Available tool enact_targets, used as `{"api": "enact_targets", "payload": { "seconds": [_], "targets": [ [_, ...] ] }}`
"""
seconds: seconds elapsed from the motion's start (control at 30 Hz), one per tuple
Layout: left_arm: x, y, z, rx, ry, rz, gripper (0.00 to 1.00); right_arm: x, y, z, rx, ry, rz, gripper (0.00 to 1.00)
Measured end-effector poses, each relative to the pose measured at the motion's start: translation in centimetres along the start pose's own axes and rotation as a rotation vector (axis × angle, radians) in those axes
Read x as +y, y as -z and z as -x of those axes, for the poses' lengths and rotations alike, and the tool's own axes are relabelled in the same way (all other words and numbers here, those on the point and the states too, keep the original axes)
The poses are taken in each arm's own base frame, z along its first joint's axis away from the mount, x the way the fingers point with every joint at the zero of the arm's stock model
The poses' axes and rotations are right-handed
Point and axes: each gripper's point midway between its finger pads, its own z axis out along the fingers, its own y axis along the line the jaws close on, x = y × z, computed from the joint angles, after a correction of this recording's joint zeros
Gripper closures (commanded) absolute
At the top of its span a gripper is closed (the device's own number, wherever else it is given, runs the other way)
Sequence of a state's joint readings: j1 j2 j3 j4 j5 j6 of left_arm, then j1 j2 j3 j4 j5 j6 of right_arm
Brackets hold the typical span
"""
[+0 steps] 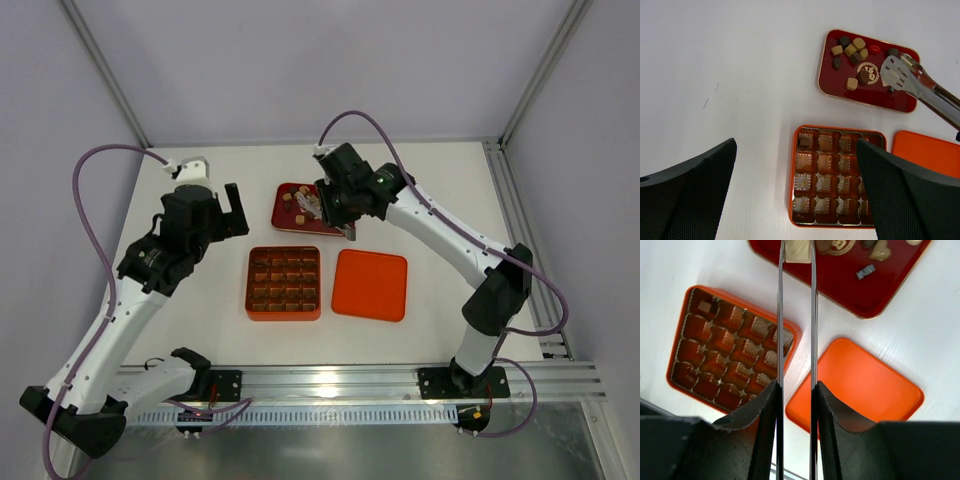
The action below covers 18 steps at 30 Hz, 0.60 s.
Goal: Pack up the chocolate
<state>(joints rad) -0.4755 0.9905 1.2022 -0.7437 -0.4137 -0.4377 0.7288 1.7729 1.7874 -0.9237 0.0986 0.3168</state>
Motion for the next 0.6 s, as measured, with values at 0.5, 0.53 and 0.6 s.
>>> {"api": "enact_targets", "payload": {
  "seconds": [0.5,0.53,0.6],
  "targets": [
    [-0.2,-0.4,-0.4,0.007,0.001,-0.004,0.0,8.9,2.7,-6.8,0.077,0.135,0.131,0.64],
    [-0.2,-0.4,-0.4,0.007,0.001,-0.004,0.0,9.0,2.6,-7.2,0.085,0.138,0.131,0.64],
    [-0.2,-0.4,-0.4,0.007,0.001,-0.004,0.0,9.1,2.4,-8.0,0.102,0.144,0.128,0.64]
  ]
}}
